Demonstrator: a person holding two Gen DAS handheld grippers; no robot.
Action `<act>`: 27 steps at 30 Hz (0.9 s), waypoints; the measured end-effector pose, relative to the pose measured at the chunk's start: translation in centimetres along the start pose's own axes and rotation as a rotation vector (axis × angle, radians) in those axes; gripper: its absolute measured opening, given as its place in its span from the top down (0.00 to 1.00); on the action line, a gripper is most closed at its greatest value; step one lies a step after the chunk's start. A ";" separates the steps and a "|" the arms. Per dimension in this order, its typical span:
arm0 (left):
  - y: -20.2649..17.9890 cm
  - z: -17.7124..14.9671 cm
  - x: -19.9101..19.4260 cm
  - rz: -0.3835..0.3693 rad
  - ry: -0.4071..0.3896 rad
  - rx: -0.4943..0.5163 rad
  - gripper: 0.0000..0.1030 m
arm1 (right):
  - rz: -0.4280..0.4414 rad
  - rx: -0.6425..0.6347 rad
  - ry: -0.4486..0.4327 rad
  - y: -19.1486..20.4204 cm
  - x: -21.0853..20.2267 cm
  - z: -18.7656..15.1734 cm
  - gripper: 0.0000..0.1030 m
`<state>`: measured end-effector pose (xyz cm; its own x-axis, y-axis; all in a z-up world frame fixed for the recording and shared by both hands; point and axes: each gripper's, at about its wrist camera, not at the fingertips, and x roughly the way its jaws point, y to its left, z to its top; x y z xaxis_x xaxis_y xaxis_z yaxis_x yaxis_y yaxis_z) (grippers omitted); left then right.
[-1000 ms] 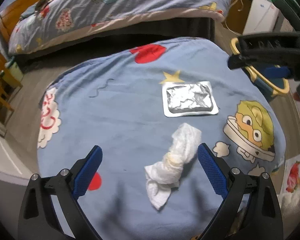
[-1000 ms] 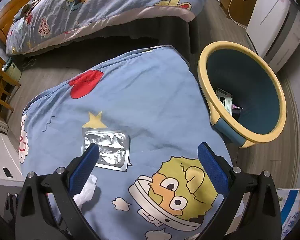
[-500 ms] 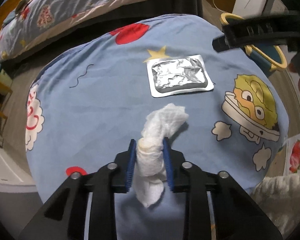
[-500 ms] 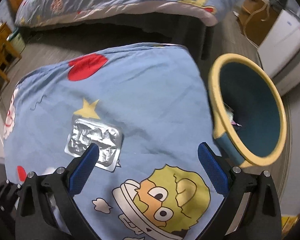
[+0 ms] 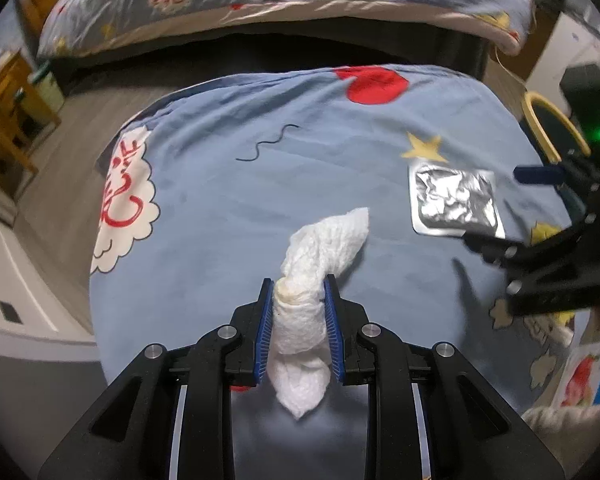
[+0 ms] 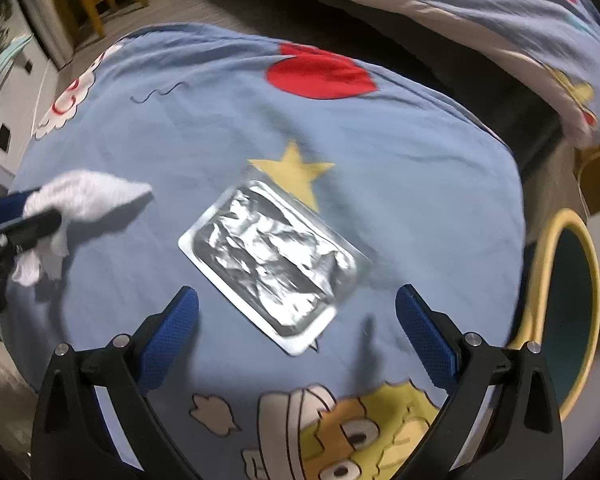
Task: Collect trash
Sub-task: 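Grasp the silver foil blister pack with the right tool while the left tool holds the tissue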
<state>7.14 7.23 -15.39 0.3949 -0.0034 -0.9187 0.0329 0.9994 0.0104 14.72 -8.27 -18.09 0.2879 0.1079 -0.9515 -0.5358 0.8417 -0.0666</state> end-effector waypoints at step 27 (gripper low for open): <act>0.1 0.8 0.5 -0.012 0.001 -0.007 0.75 | 0.061 0.212 -0.023 -3.8 -0.1 1.3 0.33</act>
<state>8.08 7.34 -15.57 0.3939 -0.0159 -0.9190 0.0312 0.9995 -0.0039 17.75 -10.85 -17.32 0.2799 0.1722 -0.9445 -0.3745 0.9254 0.0577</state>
